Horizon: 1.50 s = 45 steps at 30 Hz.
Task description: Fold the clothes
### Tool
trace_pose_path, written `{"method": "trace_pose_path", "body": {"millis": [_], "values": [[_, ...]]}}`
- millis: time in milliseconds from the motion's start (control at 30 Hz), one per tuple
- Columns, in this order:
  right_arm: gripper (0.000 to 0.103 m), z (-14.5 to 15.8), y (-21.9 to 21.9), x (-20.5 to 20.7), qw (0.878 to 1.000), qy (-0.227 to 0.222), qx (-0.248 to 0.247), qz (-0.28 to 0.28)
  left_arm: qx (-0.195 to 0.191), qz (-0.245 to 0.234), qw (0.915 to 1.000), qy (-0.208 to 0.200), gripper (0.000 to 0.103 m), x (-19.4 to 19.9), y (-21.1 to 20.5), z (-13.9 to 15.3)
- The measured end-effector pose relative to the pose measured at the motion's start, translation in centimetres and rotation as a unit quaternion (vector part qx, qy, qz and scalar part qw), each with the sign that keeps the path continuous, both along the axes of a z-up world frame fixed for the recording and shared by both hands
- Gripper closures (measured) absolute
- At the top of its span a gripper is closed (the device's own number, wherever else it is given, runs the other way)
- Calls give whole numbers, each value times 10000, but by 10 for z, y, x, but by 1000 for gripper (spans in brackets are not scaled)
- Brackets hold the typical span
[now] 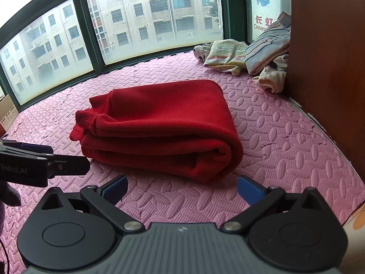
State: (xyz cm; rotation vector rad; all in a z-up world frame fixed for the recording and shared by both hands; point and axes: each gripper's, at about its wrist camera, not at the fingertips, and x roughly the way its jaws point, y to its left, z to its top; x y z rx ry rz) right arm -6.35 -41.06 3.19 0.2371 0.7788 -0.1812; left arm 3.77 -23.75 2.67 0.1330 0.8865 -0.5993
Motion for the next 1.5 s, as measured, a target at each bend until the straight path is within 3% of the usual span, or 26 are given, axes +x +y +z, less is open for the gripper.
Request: {"method": "trace_pose_path", "body": {"millis": [1500], "values": [[0,-3,9,-1,9997,216,-103,-29,215,12,9996,200,0,-13,4,-8]]}}
